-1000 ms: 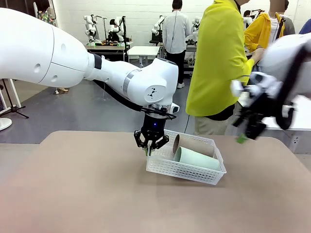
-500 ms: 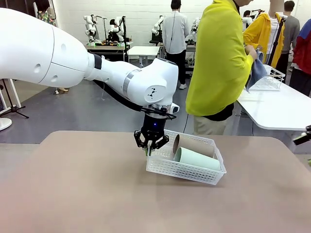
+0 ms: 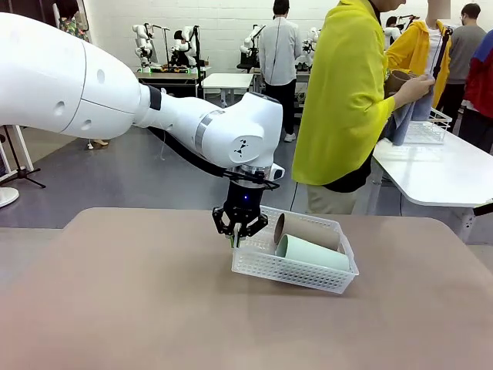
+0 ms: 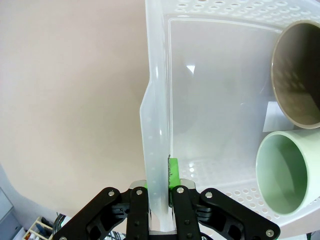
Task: Clean and organize the cups into the basket.
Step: Pick up the Reusable plastic cup from the right side of the table and stack it inside the Organizing basket in the center of the table.
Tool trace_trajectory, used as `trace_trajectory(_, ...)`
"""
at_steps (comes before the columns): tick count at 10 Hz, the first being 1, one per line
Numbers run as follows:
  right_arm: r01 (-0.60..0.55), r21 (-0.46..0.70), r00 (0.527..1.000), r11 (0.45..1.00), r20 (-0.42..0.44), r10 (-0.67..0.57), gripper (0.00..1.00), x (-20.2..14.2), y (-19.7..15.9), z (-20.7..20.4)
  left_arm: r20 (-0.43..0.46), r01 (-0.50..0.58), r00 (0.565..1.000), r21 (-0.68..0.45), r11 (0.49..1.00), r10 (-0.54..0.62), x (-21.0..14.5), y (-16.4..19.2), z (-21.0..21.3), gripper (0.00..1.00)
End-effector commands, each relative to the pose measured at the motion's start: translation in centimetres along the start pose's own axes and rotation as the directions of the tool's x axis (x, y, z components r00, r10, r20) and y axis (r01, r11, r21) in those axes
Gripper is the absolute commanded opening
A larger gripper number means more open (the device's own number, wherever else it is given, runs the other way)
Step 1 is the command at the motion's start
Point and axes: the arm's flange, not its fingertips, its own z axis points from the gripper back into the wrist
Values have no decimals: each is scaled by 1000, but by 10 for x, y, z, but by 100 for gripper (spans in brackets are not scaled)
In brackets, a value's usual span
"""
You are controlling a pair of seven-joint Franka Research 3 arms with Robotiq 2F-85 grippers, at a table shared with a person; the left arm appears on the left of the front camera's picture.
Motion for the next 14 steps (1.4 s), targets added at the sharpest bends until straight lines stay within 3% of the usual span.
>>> trace_trajectory(1,-28,1,998,1000,-48,28,100,14,8,0,5,3,1000,-12,1000,-3,-3,3,-1,0)
trace_trajectory(14,-28,1,998,1000,-48,28,100,14,8,0,5,3,1000,-12,1000,-3,-3,3,-1,0)
